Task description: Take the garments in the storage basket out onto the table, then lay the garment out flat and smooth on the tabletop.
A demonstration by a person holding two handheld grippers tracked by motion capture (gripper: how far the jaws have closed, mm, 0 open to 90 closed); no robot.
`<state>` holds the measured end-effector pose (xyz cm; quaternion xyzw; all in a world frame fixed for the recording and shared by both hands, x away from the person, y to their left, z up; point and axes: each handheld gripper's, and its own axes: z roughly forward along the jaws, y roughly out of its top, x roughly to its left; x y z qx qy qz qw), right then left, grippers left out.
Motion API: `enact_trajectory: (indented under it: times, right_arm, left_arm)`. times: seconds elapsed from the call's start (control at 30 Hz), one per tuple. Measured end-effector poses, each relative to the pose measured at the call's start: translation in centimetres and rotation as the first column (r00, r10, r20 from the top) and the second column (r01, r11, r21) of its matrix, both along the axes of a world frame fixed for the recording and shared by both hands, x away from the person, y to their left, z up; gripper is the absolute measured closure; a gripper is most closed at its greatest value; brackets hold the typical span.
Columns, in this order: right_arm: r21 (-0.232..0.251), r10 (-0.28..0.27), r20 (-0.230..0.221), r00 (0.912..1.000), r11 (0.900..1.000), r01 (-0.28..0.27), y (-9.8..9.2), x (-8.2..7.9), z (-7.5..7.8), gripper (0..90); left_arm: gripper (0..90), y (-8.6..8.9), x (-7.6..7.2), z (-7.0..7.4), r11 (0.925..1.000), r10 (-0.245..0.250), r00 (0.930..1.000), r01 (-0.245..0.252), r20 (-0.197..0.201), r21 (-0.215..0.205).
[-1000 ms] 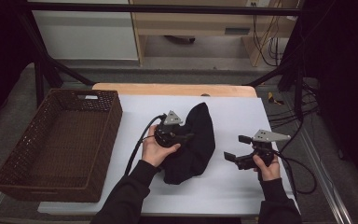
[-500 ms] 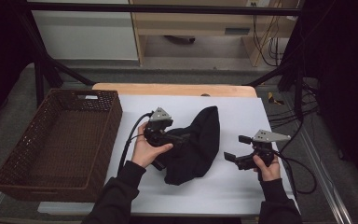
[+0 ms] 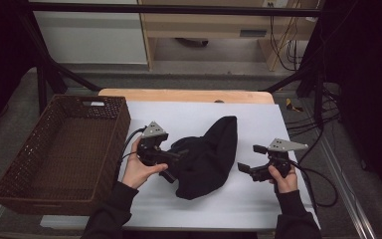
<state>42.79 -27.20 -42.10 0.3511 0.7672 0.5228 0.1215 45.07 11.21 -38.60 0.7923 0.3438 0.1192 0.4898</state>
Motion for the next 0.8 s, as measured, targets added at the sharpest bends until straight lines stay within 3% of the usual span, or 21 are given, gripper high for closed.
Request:
enact_trajectory:
  times: [0.23,0.4,0.8]
  right_arm:
    - [-0.006,0.012,-0.015,0.9998,1.0,-0.012,0.7,0.1,-0.2,0.4]
    - [-0.013,0.024,-0.016,0.9996,1.0,-0.024,1.2,0.0,-0.2,0.3]
    - [-0.016,0.041,-0.023,0.9989,0.999,-0.041,2.2,-0.1,-0.3,0.4]
  left_arm:
    - [3.2,1.7,-1.2,-1.8,0.9996,0.022,0.9993,-0.022,-0.032,0.017]
    - [4.0,2.0,-2.0,-2.6,0.9994,0.024,0.9992,-0.023,-0.032,0.026]
    - [9.0,0.6,-2.7,-3.8,0.9971,0.016,0.9988,-0.012,-0.046,0.076]
